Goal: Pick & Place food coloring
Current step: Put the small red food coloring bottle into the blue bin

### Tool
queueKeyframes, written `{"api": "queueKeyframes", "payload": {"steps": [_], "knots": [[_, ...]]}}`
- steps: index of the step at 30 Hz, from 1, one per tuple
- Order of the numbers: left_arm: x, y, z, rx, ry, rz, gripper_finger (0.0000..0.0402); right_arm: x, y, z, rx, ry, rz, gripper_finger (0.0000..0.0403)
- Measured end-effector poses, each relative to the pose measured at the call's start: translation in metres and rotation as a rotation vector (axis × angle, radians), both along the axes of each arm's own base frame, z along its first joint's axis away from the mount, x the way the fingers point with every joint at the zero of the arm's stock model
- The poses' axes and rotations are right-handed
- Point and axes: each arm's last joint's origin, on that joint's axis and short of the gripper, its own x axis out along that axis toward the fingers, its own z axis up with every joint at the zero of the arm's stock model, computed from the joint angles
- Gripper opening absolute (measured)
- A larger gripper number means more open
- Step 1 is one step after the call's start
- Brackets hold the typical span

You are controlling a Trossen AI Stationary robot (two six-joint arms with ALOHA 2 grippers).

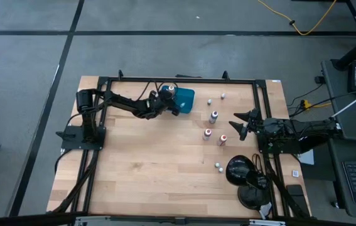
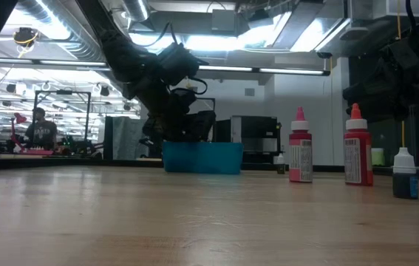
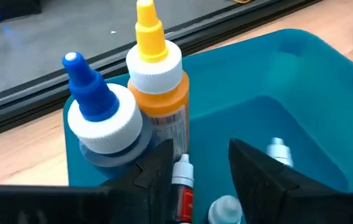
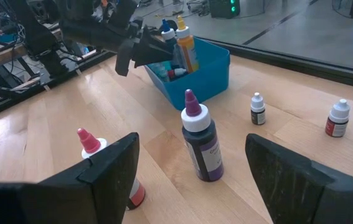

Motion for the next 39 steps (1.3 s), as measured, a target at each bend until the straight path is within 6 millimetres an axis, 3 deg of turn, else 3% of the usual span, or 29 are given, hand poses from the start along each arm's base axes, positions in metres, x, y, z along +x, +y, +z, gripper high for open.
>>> {"api": "queueKeyframes", "payload": {"steps": [5, 14, 20, 30, 39], "knots": [[0.008, -0.004, 0.015, 0.010, -0.023, -0.074, 0.0161, 0.000, 0.000, 0.000, 0.000, 0.000, 0.000, 0.0294], [0.017, -0.016, 0.076, 0.105, -0.123, -0.241, 0.0158, 0.000, 0.000, 0.000, 0.000, 0.000, 0.000, 0.0294], [0.008, -0.029, 0.117, 0.137, -0.173, -0.276, 0.0168, 0.000, 0.000, 0.000, 0.000, 0.000, 0.000, 0.0294], [-0.039, -0.060, 0.170, 0.115, -0.172, -0.377, 0.0196, 0.000, 0.000, 0.000, 0.000, 0.000, 0.000, 0.0294], [-0.113, -0.085, 0.163, 0.180, -0.190, -0.390, 0.0196, 0.000, 0.000, 0.000, 0.000, 0.000, 0.000, 0.0294]]}}
